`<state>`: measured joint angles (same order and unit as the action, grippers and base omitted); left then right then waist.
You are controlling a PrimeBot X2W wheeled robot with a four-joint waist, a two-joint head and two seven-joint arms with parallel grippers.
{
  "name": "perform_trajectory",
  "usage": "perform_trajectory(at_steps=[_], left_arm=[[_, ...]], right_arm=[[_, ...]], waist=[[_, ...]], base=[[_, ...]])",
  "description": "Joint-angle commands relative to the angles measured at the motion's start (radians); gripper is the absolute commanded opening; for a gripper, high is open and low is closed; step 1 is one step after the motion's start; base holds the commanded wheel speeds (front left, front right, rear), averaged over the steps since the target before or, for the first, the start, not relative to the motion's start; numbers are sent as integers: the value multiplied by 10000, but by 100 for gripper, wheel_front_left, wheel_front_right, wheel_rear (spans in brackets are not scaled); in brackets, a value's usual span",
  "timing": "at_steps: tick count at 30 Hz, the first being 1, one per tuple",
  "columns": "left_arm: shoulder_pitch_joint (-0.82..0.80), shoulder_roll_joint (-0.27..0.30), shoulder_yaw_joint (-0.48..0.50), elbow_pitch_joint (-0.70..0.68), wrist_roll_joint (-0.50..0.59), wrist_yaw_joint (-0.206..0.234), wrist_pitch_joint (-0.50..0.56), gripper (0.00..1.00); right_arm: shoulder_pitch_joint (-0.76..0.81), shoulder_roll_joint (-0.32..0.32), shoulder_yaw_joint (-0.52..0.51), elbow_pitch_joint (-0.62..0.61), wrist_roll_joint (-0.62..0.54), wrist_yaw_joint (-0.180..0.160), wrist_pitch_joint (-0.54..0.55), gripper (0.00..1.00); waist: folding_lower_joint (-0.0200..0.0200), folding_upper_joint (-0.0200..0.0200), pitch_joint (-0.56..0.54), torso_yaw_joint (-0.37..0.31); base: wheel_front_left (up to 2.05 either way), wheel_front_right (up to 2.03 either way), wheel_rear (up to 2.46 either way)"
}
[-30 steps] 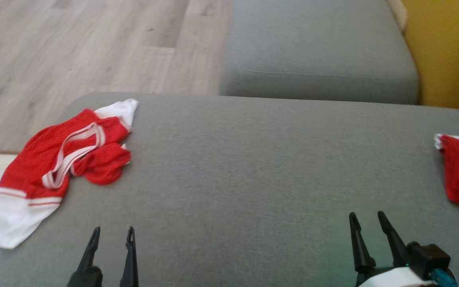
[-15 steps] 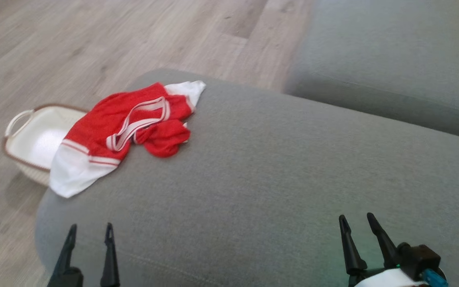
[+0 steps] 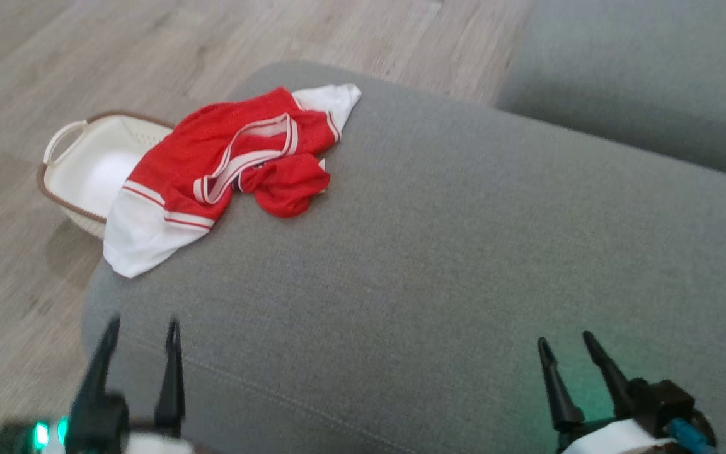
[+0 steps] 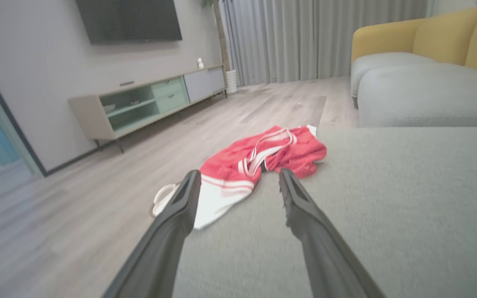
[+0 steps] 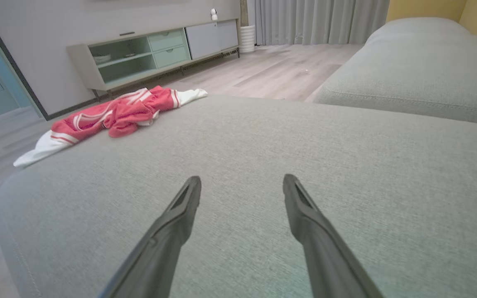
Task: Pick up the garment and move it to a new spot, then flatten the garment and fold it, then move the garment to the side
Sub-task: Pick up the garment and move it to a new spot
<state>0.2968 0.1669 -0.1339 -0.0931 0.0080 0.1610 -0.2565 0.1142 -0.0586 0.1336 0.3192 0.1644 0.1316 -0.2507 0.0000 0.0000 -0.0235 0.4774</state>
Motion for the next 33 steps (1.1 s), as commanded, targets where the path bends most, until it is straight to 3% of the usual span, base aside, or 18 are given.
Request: perform_trajectory(at_steps=[1, 8, 14, 15, 25, 33], left_arm=[[-1519, 351, 227, -484, 163, -193, -53, 100], [-4397, 1116, 182, 364, 3, -1072, -53, 100], [-7769, 1336, 296, 4061, -512, -1893, 47, 100], [-8757, 1326, 315, 5411, -734, -2134, 522, 100], [-12018, 995, 495, 10523, -1719, -2606, 2437, 100], [-12995, 943, 579, 12670, -2096, -2683, 2782, 100]], right_arm=[[-515, -457, 176, -313, -113, -9, -111, 100], [-765, -1069, -110, -584, -329, -9, -111, 100], [-969, -1779, -213, -812, -504, -9, -111, 100], [-1086, -2020, -285, -936, -543, -9, -111, 100], [-1316, -2985, -865, -1643, -626, -9, -111, 100], [-1522, -3341, -1079, -2120, -673, -9, -111, 100]], waist=[[0, 0, 489, 60], [0, 0, 1515, 74], [0, 0, 2476, -175], [0, 0, 2845, -326], [0, 0, 4555, -671], [0, 0, 5462, -837]], base=[[0, 0, 0], [0, 0, 0], [0, 0, 0], [0, 0, 0], [0, 0, 0], [0, 0, 0]])
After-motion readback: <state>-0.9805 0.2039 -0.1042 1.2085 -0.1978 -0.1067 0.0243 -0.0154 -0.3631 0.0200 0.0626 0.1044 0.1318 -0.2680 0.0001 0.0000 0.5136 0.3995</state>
